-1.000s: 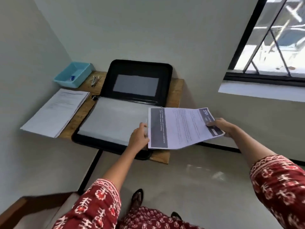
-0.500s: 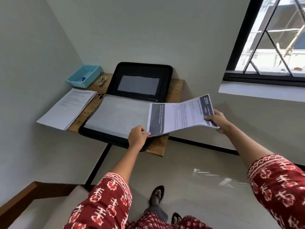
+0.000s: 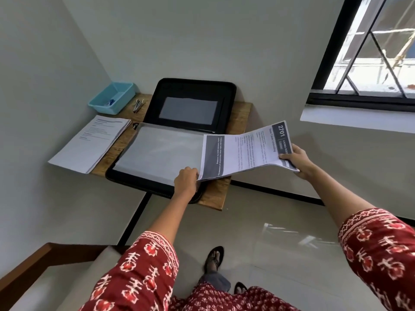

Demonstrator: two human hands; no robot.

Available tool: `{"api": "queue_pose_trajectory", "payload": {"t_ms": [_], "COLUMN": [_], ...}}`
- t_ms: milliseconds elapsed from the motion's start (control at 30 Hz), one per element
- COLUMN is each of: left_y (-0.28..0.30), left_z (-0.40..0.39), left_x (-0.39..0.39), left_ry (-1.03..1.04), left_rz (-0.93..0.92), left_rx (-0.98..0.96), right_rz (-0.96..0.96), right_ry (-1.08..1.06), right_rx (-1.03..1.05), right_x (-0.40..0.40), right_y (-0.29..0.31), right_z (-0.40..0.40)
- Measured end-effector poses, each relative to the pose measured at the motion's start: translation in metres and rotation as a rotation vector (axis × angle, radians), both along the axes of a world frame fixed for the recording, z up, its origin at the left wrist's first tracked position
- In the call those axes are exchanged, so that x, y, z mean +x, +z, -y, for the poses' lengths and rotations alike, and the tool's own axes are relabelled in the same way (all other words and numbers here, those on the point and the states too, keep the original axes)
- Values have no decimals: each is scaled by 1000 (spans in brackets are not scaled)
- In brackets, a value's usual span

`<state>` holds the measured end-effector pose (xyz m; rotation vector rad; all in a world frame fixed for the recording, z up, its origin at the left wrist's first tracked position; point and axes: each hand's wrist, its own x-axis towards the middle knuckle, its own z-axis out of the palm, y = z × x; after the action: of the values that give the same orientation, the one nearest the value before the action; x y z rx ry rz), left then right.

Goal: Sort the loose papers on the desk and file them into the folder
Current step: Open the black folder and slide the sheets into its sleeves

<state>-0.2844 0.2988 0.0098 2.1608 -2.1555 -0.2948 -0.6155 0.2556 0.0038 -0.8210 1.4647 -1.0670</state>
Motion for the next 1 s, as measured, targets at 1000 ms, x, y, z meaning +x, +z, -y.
{"api": "queue_pose_trajectory", "payload": {"t_ms": [1000], "left_y": [-6], "left_z": [-23], "left_x": [15], "left_ry": [-229], "left_rz": [244], "left_rx": [-301], "right_rz": [-61], "right_ry": [-59], "right_rx": [-106], "right_x": [7], "right_y": [-7], "right_z": [-4]}}
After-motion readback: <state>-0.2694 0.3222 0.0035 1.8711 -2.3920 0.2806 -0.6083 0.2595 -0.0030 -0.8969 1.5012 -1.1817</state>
